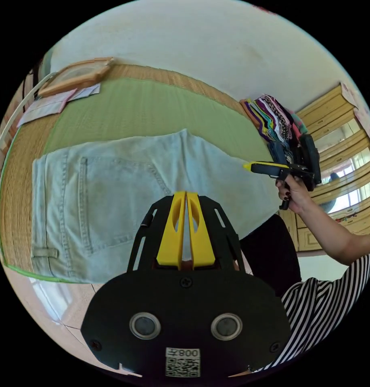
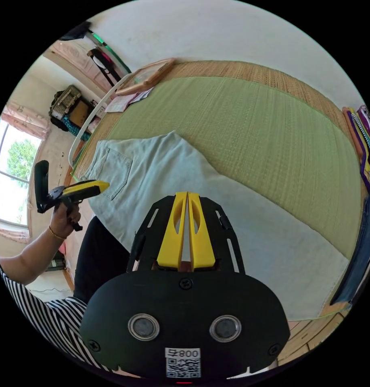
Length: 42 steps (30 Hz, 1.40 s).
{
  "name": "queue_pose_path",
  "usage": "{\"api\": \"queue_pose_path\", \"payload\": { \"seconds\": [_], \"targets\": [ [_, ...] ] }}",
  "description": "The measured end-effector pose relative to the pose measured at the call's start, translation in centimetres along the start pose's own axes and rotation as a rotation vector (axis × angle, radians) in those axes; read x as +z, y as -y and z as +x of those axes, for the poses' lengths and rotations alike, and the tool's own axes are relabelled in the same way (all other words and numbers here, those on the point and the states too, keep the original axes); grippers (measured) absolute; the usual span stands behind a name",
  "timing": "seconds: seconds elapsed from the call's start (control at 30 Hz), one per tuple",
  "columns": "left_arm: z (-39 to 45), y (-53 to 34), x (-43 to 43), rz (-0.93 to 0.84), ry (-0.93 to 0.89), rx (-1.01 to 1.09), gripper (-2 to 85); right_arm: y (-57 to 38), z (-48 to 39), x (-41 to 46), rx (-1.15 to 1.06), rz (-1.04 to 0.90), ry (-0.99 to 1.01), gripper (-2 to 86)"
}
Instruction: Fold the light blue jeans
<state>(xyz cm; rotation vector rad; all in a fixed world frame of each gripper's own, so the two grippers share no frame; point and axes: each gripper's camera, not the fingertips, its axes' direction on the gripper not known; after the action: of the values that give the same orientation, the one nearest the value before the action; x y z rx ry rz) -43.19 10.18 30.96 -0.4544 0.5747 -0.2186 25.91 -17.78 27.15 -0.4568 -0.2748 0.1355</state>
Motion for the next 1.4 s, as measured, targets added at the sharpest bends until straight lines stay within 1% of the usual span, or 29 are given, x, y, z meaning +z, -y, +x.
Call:
{"api": "queue_pose_path", "payload": {
  "seconds": [0.13, 0.2, 0.3, 0.33, 0.47, 0.57, 0.67, 0.73, 0.8, 0.9, 0.97, 1.03, 1.1, 1.23, 1.33, 1.4],
  "targets": [
    [3.6, 6.1, 3.6, -0.056, 0.005, 0.089, 0.2, 1.9, 2.4, 0.3, 0.016, 0.017, 0.021, 0.1],
    [4.6, 8.2, 5.2, -0.08, 0.014, 0.111, 0.2, 2.2, 3.4, 1.1, 0.027, -0.005, 0.014, 0.1],
    [5.5, 10.9, 8.2, -0.167, 0.072, 0.13, 0.1, 1.8, 5.4, 3.1, 0.03, -0.076, -0.014, 0.1],
    [5.8, 11.5, 9.2, -0.199, 0.091, 0.146, 0.1, 1.2, 6.2, 2.6, 0.04, -0.032, 0.019, 0.1],
    [6.9, 13.3, 10.3, -0.185, 0.069, 0.146, 0.0, -0.1, 8.2, 1.5, 0.053, 0.009, 0.07, 0.1],
    [8.7, 14.8, 10.5, -0.151, 0.106, 0.16, 0.1, -0.5, 8.9, 0.9, 0.049, 0.019, 0.069, 0.2],
    [10.3, 16.8, 11.0, -0.112, 0.069, 0.169, 0.1, -1.1, 9.7, -0.2, 0.055, 0.044, 0.019, 0.1],
    [10.8, 18.0, 12.2, -0.132, 0.082, 0.157, 0.1, -1.5, 10.6, -0.3, 0.065, 0.025, 0.05, 0.1],
    [11.0, 18.9, 14.1, -0.208, 0.105, 0.147, 0.1, -2.1, 11.6, -0.6, 0.086, 0.037, 0.097, 0.1],
    [11.8, 19.9, 14.7, -0.19, 0.083, 0.12, 0.1, -3.1, 12.2, -1.8, 0.097, 0.057, 0.079, 0.1],
    [13.1, 20.3, 14.7, -0.147, 0.071, 0.135, 0.1, -4.1, 12.1, -3.3, 0.074, 0.098, 0.082, 0.0],
    [14.0, 20.6, 15.6, -0.161, 0.064, 0.14, 0.1, -4.7, 12.1, -3.7, 0.06, 0.104, 0.098, 0.0],
    [14.6, 21.1, 17.1, -0.207, 0.078, 0.139, 0.1, -4.9, 12.1, -2.8, 0.048, 0.051, 0.071, 0.0],
    [16.3, 22.5, 17.8, -0.191, 0.09, 0.135, 0.0, -5.4, 13.6, -3.1, 0.088, 0.049, 0.118, 0.0],
    [18.3, 22.6, 17.6, -0.173, 0.08, 0.175, 0.0, -6.3, 13.9, -4.6, 0.099, 0.076, 0.073, 0.1],
    [19.4, 22.1, 17.6, -0.18, 0.06, 0.196, 0.0, -7.4, 14.2, -5.8, 0.102, 0.096, 0.091, 0.1]
  ]
}}
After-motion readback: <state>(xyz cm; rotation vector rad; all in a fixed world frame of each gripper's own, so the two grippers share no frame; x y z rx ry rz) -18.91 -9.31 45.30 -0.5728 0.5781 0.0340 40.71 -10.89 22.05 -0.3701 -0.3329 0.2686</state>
